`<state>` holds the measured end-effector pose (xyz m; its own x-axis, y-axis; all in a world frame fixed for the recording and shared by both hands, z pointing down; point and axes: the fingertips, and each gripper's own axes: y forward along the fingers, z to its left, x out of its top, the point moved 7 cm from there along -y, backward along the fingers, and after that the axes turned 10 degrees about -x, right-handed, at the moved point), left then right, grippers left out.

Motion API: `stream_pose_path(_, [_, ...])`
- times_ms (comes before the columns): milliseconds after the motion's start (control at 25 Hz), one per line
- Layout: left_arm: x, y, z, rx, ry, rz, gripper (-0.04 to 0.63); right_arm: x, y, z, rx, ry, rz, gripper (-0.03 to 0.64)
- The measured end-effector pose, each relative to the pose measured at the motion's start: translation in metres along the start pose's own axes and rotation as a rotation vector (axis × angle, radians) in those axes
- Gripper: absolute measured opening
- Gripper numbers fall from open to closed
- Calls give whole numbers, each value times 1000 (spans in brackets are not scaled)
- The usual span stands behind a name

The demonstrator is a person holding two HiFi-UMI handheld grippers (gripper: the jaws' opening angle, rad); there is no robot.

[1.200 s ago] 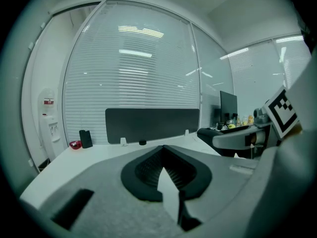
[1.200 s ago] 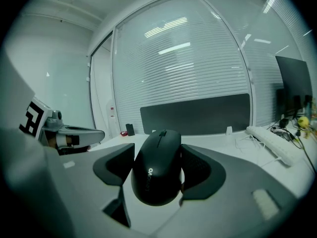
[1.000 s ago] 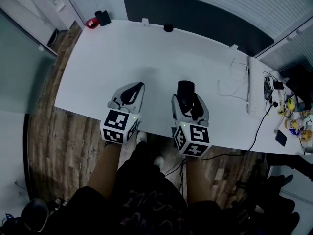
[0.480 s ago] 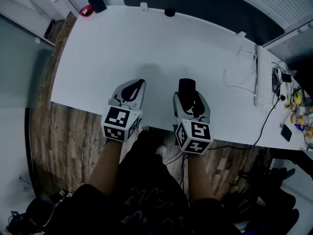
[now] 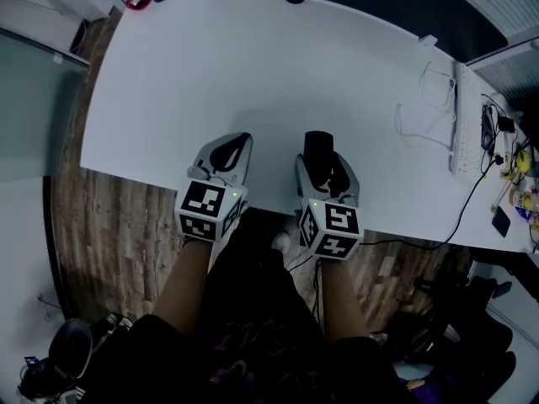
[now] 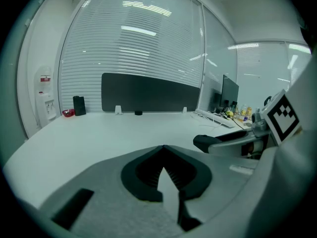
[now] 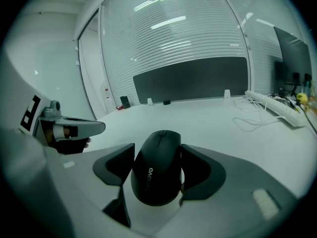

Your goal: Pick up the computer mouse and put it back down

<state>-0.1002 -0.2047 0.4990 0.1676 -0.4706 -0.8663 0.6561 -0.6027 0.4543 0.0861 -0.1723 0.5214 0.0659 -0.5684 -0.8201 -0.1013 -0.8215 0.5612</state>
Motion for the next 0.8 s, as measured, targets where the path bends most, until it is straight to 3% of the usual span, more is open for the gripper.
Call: stream_pose_path(800, [-32, 11, 10, -26, -53, 47, 0, -32, 19, 7, -32, 2, 101, 305])
